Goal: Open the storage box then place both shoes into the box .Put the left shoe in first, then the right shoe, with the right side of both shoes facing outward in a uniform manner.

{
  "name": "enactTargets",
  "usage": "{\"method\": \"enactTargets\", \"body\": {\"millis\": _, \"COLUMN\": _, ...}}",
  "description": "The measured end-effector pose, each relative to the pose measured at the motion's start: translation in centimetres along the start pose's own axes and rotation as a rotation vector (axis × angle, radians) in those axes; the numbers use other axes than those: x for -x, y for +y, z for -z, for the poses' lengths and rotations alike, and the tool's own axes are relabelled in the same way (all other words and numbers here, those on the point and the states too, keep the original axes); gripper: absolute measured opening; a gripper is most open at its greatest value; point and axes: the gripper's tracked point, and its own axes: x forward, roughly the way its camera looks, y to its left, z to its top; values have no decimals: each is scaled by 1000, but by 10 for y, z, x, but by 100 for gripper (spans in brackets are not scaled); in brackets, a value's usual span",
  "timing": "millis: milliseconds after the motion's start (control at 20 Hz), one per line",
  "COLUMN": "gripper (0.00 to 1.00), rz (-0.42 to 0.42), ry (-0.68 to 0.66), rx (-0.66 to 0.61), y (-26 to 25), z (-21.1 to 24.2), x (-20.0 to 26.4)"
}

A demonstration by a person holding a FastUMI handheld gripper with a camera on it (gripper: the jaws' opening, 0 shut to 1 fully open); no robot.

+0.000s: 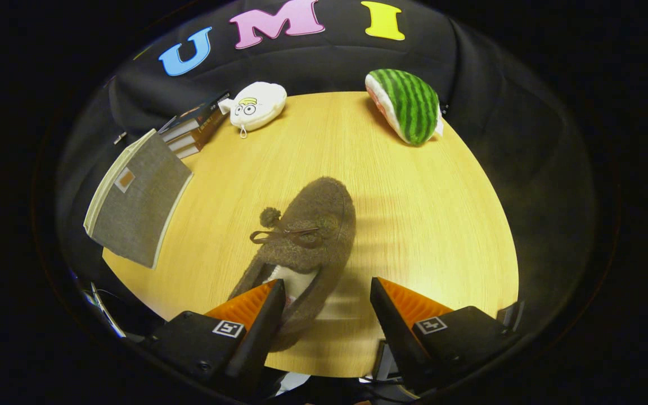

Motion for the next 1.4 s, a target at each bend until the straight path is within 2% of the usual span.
{"method": "enactTargets", "body": {"millis": 100, "gripper": 87, "rz": 26, "ry": -9, "rx": -8, "y": -1, "z": -5, "x": -13}}
{"method": "enactTargets", "body": {"millis": 150, "gripper": 75, "rz": 41, "ry": -24, "rx": -13, "y": -2, "z": -10, "x": -19}}
{"method": "enactTargets", "body": {"millis": 200, "gripper": 68, "rz": 62, "ry": -40, "rx": -18, "y": -4, "z": -17, "x": -24}}
{"method": "enactTargets", "body": {"millis": 250, "gripper": 54, "rz": 73, "ry": -46, "rx": -24, "y": -2, "z": -19, "x": -28}}
{"method": "enactTargets", "body": {"millis": 300, "gripper": 44, "rz": 113, "ry": -53, "rx": -21, "y": -7, "z": -22, "x": -32}}
{"method": "enactTargets", "body": {"millis": 350, "gripper": 26, "rz": 145, "ry": -52, "rx": -25, "y": -12, "z": -24, "x": -35}}
{"method": "enactTargets", "body": {"millis": 450, "gripper": 12, "rz": 153, "ry": -43, "rx": -66, "y": -12, "z": -26, "x": -32}}
{"method": "enactTargets", "body": {"millis": 600, "gripper": 7, "rz": 139, "ry": -68, "rx": -146, "y": -6, "z": -44, "x": -5}}
{"method": "enactTargets", "body": {"millis": 850, "gripper": 6, "rz": 58, "ry": -164, "rx": -187, "y": 45, "z": -126, "x": 70}}
{"method": "enactTargets", "body": {"millis": 1000, "gripper": 6, "rz": -27, "ry": -212, "rx": -186, "y": 113, "z": -177, "x": 102}}
{"method": "enactTargets", "body": {"millis": 1150, "gripper": 6, "rz": -119, "ry": -228, "rx": -149, "y": 204, "z": -205, "x": 111}}
{"method": "enactTargets", "body": {"millis": 1400, "gripper": 6, "rz": -182, "ry": -146, "rx": -116, "y": 322, "z": -206, "x": 96}}
